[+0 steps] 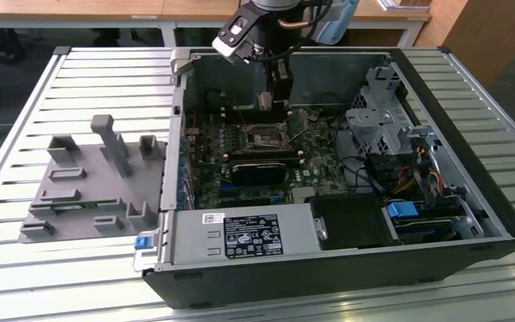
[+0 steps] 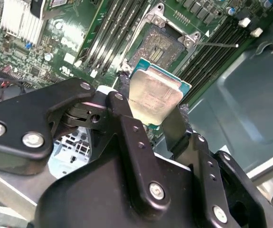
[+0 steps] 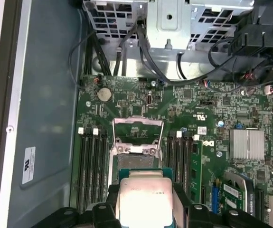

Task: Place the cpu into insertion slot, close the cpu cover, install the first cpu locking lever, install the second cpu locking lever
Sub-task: 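Place the cpu into insertion slot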

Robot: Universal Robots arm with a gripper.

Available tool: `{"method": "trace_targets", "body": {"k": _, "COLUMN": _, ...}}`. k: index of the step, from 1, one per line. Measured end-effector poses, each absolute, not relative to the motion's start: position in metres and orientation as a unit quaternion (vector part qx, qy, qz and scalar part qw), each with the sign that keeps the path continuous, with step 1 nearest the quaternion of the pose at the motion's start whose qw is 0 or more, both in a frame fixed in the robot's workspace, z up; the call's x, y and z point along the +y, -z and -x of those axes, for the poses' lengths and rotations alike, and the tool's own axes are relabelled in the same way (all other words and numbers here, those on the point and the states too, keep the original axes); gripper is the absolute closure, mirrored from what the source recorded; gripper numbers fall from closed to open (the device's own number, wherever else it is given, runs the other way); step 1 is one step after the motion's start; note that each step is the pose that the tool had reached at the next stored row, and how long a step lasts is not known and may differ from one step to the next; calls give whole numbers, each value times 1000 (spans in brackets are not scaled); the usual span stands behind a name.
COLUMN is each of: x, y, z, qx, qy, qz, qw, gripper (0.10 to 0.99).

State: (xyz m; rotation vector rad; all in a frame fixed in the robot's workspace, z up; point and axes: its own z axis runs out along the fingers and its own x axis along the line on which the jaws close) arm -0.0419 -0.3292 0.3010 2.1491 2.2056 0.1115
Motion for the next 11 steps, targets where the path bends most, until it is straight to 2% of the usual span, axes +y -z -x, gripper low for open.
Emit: {"method": "trace_targets", "body": {"k": 11, "x": -327, "y": -282, "z": 43, "qx": 716, "qy": -34, "qz": -697, "qw": 32, "gripper": 557}}
